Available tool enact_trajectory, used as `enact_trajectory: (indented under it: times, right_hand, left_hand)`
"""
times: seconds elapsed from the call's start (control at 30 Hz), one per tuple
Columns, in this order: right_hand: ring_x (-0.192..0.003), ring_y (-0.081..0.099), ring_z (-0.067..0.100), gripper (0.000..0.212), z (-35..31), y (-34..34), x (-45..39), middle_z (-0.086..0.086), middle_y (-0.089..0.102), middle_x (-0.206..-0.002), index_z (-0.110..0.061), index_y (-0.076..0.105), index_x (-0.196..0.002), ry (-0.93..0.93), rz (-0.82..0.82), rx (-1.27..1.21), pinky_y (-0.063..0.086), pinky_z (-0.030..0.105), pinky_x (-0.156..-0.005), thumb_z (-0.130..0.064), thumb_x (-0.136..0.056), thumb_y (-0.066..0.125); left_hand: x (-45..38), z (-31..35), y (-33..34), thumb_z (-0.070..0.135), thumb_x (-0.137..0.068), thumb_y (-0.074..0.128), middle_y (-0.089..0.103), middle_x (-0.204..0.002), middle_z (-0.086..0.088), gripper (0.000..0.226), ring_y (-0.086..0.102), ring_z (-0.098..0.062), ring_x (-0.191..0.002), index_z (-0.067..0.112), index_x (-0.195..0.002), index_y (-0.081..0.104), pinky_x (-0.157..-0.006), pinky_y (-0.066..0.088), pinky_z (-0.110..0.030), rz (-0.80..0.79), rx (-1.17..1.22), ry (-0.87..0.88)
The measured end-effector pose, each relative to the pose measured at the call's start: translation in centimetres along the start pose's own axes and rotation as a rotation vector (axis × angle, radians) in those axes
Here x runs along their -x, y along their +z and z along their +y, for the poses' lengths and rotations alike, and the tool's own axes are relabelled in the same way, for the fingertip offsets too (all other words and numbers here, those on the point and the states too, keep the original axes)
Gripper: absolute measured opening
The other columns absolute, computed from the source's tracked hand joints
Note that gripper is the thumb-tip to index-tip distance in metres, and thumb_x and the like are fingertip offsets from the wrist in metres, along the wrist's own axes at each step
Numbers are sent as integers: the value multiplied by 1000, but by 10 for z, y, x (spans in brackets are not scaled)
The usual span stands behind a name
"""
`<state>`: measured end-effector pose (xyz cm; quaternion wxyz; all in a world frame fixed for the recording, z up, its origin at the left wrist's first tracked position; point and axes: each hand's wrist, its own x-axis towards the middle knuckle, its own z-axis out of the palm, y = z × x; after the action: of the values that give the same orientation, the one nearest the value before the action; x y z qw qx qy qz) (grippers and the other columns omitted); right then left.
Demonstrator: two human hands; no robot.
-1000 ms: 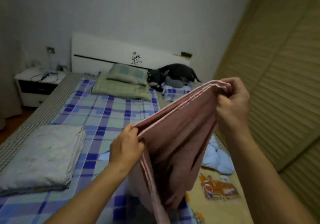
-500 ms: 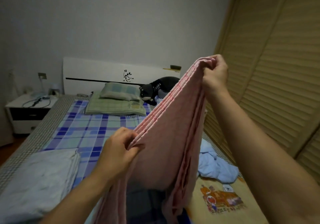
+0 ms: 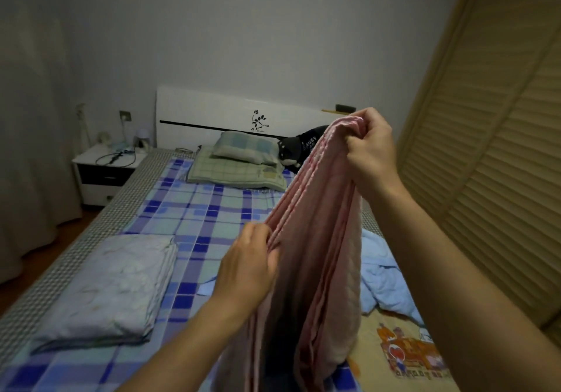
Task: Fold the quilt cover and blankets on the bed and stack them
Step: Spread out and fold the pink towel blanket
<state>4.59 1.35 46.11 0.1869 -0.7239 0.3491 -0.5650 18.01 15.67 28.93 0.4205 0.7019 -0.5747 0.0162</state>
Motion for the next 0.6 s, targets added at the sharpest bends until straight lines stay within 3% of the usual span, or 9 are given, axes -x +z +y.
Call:
enact_trajectory:
  times: [0.1, 0.2, 0.33, 0.43, 0.53, 0.6]
  right_hand:
    - [-72, 54, 10, 16, -11, -4, 12, 0, 59, -78, -7, 61, -87, 0, -75, -62, 46, 30, -66, 7, -83, 53]
    - [-73, 56, 10, 15, -16, -11, 21, 4, 62, -81, -4, 63, -89, 5, -102, -90, 49, 30, -67, 7, -84, 55]
    - [-76, 58, 12, 15, -12, -15, 26, 5, 65, -85, -6, 64, -92, 52, -87, -35, 51, 32, -70, 5, -85, 57]
    - [-78, 59, 12, 13, -13, -17, 27, 2, 64, -85, -7, 64, -92, 91, -43, -27, 51, 34, -74, 4, -86, 58]
    - [-81, 61, 14, 14, -16, -19, 30, 4, 66, -87, -7, 64, -93, 92, -48, -29, 53, 35, -76, 4, -86, 59]
    - [-81, 61, 14, 15, -18, -20, 32, 3, 66, -88, -9, 64, -93, 99, -47, -33, 52, 33, -75, 4, -87, 58]
  left_hand:
    - [-4, 1, 7, 13, -99, 45, 50, -116, 3, 41, 58, -19, -89, 31, -135, 39, -70, 54, -37, 35, 66, 31]
    - [-6, -5, 12, -3, -91, 48, 52, -114, 0, 60, 59, -23, -89, 36, -135, 41, -69, 56, -39, 26, -22, 85]
    - [1, 1, 16, 2, -88, 53, 52, -104, 1, 45, 55, -19, -82, 30, -124, 55, -67, 55, -37, 24, -39, 233]
    - [6, 11, 21, 22, -98, 51, 48, -118, 0, 19, 53, -18, -98, 21, -114, 60, -76, 53, -35, 124, -30, 203]
    - [2, 15, 23, 32, -103, 46, 47, -137, -3, 29, 50, -19, -120, 13, -111, 67, -93, 51, -32, 175, 56, 136]
    - [1, 13, 21, 24, -101, 52, 53, -131, 1, 23, 54, -11, -117, 11, -110, 69, -96, 52, -29, 156, 179, 198]
